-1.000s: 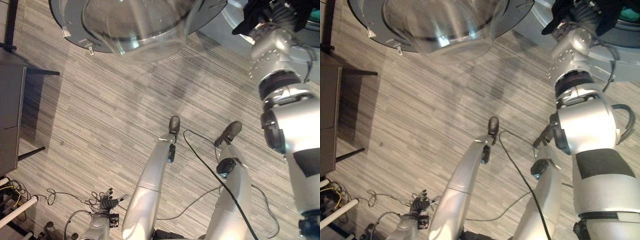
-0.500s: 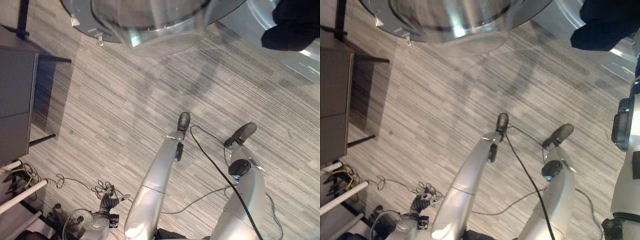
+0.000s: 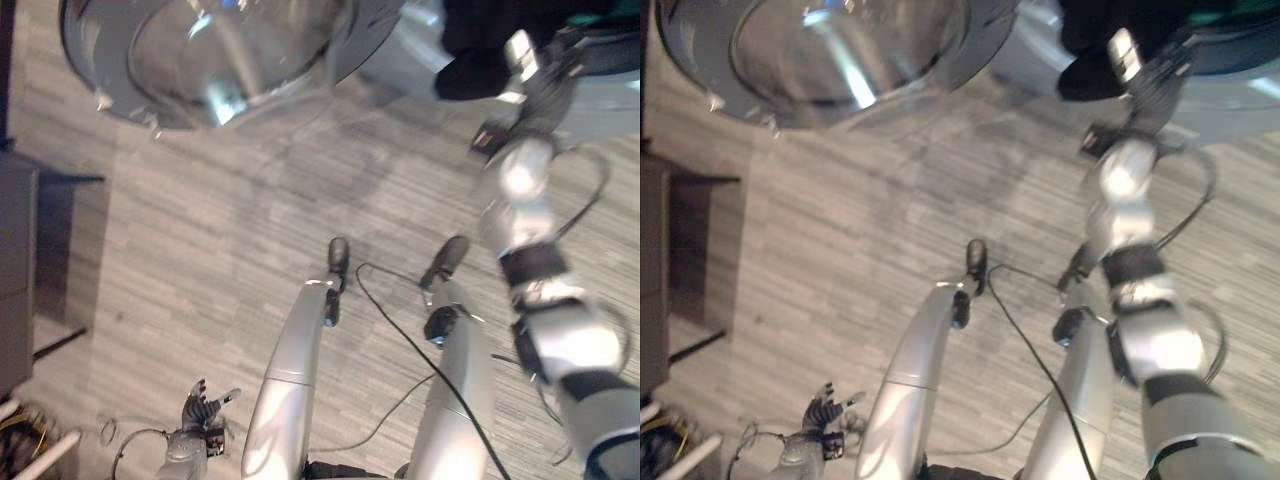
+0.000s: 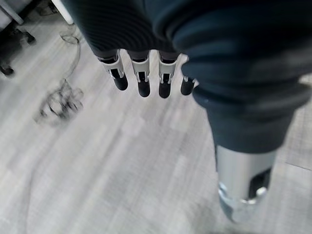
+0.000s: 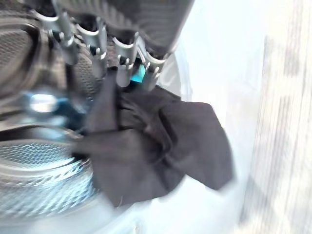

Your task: Grab the laundry basket,head to the washer,open it,put in the laundry and shut it.

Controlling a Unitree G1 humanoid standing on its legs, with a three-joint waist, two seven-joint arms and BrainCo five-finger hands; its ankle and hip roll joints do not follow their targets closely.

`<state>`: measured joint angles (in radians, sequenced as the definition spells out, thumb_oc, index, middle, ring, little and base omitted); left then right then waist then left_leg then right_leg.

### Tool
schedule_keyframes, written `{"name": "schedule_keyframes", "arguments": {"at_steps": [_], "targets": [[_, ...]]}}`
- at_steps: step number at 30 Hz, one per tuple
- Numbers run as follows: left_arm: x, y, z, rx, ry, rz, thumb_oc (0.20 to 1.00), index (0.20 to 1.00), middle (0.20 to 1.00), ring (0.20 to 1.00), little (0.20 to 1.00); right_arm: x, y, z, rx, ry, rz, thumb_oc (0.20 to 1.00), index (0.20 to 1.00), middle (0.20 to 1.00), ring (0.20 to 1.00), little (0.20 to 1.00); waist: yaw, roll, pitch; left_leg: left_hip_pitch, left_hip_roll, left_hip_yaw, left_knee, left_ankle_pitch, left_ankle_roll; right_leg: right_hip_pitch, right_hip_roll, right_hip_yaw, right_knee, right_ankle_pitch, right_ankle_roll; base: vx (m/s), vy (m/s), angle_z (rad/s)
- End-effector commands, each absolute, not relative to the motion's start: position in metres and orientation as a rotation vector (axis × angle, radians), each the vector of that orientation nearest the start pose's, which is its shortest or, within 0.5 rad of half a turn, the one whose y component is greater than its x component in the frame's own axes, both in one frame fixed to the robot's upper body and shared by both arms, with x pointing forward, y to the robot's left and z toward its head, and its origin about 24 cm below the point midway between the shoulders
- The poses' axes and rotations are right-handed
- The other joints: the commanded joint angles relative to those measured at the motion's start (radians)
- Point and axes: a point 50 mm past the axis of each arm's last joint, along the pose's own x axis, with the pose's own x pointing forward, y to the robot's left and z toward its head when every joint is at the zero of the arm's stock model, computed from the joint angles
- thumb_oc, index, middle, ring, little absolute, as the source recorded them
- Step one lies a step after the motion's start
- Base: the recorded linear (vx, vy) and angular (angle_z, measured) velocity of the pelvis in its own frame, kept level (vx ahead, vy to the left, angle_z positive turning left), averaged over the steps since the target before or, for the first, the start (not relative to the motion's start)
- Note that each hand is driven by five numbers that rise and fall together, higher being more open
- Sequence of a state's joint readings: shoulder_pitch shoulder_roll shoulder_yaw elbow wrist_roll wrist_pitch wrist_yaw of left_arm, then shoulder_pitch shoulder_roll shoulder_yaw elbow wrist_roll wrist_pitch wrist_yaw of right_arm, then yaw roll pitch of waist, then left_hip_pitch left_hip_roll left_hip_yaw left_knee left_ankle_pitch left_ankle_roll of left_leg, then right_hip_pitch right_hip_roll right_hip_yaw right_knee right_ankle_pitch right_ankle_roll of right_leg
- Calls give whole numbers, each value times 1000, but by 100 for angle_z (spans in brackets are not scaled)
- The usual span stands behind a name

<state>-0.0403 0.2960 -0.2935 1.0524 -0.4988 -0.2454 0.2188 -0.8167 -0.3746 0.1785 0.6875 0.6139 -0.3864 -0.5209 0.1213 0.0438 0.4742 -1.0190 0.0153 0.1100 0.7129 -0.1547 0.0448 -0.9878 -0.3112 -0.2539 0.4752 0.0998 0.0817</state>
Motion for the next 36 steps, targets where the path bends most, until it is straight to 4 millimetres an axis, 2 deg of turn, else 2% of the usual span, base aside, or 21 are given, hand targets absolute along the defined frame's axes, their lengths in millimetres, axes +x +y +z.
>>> {"name": "schedule_keyframes", "arguments": {"at_steps": [1,4,7,11,12,14,16,18,19,20,21,22,24,25,26,28,29,30,31,32,36], "targets": [[130,232,-139,100,860,316,1000,1000,1000,1000,1000,376,-235,235,273,-626,-476,1000,1000,1000,1000,1000,56,49,46,51,-5,-51,-106,34,-60,86,12,-22,23,-126,17,-59,-52,-8],[135,227,-139,99,854,301,1000,1000,1000,1000,1000,377,-227,192,264,-497,-460,1000,1000,1000,1000,1000,53,37,46,131,-8,-58,-195,75,-66,172,25,-33,-60,-96,21,-56,-54,0],[131,225,-142,110,881,295,1000,1000,1000,1000,1000,370,-223,130,225,-290,-454,1000,1000,1000,1000,1000,46,23,45,243,-12,-65,-320,128,-73,282,32,-57,-158,-62,32,-34,-61,12],[130,225,-142,110,881,295,1000,1000,1000,1000,1000,370,-223,130,225,-289,-454,1000,1000,1000,1000,1000,46,23,45,245,-12,-66,-322,129,-73,283,32,-58,-159,-61,32,20,-29,6],[123,227,-148,161,951,302,1000,1000,1000,1000,1000,331,-224,21,124,102,-457,1000,1000,1000,1000,1000,35,-6,-3,403,-6,-77,-425,159,-86,464,30,-83,-252,-38,46,87,-98,-2],[128,226,-148,151,949,313,1000,1000,1000,1000,1000,311,-225,-15,96,249,-465,1000,1000,1000,1000,1000,24,-13,-19,469,-6,-75,-460,167,-87,534,28,-88,-292,-22,52,84,-39,23],[135,228,-145,150,921,310,1000,1000,1000,1000,1000,297,-225,-34,-72,346,-405,1000,1000,1000,1000,1000,20,-16,-24,521,-3,-72,-493,174,-87,580,32,-87,-327,-8,58,28,1,17],[152,222,-139,145,861,278,1000,1000,1000,1000,1000,277,-235,-54,-268,452,-345,1000,1000,1000,1000,1000,9,-22,-38,560,-5,-80,-529,185,-88,621,37,-74,-359,2,61,23,-33,-24],[152,222,-139,145,861,278,1000,1000,1000,1000,1000,277,-235,-54,-269,452,-345,1000,1000,1000,1000,1000,9,-21,-37,564,-5,-81,-531,186,-89,624,37,-75,-361,2,61,-6,-58,-5],[171,214,-132,171,805,224,1000,1000,1000,1000,1000,254,-248,-71,-375,546,-330,1000,1000,1000,1000,1000,-21,-24,-56,588,-10,-93,-568,226,-83,640,50,-38,-380,17,50,-22,-36,22],[171,214,-132,171,805,224,1000,1000,1000,1000,1000,254,-248,-71,-375,546,-330,1000,1000,1000,1000,1000,-21,-24,-56,588,-10,-93,-568,226,-83,640,50,-38,-380,17,50,25,-76,41],[188,207,-124,212,752,167,1000,1000,1000,1000,1000,231,-263,-85,-472,635,-312,1000,1000,1000,1000,1000,-45,-26,-63,634,-7,-102,-584,227,-81,662,75,17,-366,7,47,73,-78,27],[200,203,-118,252,711,130,1000,1000,1000,1000,1000,204,-277,-99,-526,743,-314,1000,1000,1000,1000,1000,-52,-27,-75,679,0,-103,-586,218,-82,698,91,44,-369,-2,48,89,-78,5],[200,203,-118,252,711,130,1000,1000,1000,1000,1000,204,-277,-99,-525,742,-314,1000,1000,1000,1000,1000,-53,-27,-76,677,0,-103,-588,220,-82,697,91,43,-371,0,48,110,-117,-5],[202,205,-117,261,722,134,1000,1000,1000,1000,1000,178,-281,-113,-512,849,-322,1000,1000,1000,1000,1000,-50,-41,-99,722,17,-83,-582,201,-89,744,94,33,-403,11,56,100,-154,-14],[199,208,-121,268,760,153,1000,1000,1000,1000,1000,149,-287,-125,-518,954,-328,1000,1000,1000,1000,1000,-49,-53,-138,768,30,-77,-597,199,-98,785,105,30,-422,8,55,128,-189,-27],[199,208,-121,269,760,153,1000,1000,1000,1000,1000,149,-287,-125,-518,953,-328,1000,1000,1000,1000,1000,-50,-53,-140,765,29,-78,-599,202,-97,783,104,29,-423,10,55,174,-184,-25],[190,209,-126,266,799,146,1000,1000,1000,1000,1000,126,-285,-134,-515,1027,-307,1000,1000,1000,1000,1000,-54,-58,-182,808,40,-85,-623,206,-104,825,115,14,-430,-6,50,181,-190,-21],[186,209,-129,277,821,145,1000,1000,1000,1000,1000,112,-284,-140,-513,1082,-292,1000,1000,1000,1000,1000,-58,-60,-206,835,53,-88,-643,214,-110,849,125,2,-430,-19,45,250,-222,1],[182,209,-132,275,838,134,1000,1000,1000,1000,1000,104,-284,-142,-507,1103,-286,1000,1000,1000,1000,1000,-61,-59,-223,857,59,-91,-653,214,-113,871,128,-7,-434,-27,43,195,-177,4],[179,212,-132,253,849,159,1000,1000,1000,1000,1000,93,-270,-149,-449,1115,-241,1000,1000,1000,1000,1000,-76,-64,-275,932,93,-88,-659,226,-132,940,163,-14,-440,-59,26,165,-140,12]]}}
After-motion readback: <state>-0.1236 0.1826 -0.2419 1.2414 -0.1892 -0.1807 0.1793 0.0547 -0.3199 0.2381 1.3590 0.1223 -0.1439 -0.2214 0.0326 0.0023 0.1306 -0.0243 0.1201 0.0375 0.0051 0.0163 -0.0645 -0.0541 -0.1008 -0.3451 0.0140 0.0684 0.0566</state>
